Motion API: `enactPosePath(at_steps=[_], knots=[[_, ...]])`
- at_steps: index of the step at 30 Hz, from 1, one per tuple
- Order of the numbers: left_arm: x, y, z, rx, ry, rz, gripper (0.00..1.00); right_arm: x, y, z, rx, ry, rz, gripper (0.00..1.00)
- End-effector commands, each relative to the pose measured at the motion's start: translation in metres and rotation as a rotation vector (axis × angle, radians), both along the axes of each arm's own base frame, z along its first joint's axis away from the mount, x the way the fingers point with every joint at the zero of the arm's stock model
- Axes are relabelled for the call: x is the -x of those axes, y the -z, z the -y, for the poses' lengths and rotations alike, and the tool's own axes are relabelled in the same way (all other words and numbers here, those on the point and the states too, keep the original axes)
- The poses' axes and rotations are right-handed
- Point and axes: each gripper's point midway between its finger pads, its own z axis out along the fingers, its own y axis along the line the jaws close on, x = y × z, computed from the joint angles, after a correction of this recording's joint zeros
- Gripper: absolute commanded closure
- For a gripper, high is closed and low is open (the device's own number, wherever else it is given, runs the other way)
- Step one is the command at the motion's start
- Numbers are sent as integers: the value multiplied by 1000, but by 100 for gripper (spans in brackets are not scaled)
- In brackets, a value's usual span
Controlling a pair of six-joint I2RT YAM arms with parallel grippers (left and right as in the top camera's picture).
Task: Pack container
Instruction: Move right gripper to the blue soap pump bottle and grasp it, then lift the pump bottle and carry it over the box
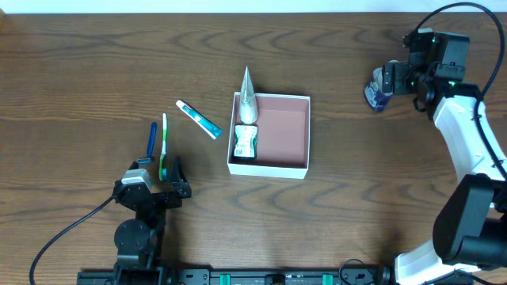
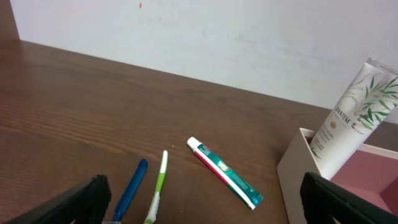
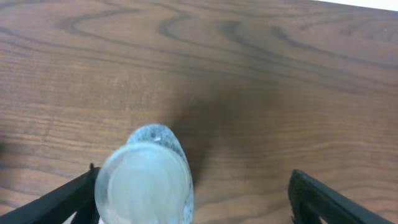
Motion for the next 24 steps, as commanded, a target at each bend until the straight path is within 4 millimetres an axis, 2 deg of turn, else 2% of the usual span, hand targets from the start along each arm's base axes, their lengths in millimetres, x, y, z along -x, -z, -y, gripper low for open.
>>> enactPosePath(at_steps=[1,7,15,24], knots=[[1,19,-2,-25,-7,-59,2,-5,-5,-4,-21,-34,21,13],[1,19,-2,-25,-7,-59,2,-6,-6,-9,-49,-48,27,20],[1,19,-2,-25,-7,-59,2,-6,-5,-14,-73,-61,26,24],[1,19,-2,-25,-7,-59,2,-7,14,-23,-123,-87,-12,29]])
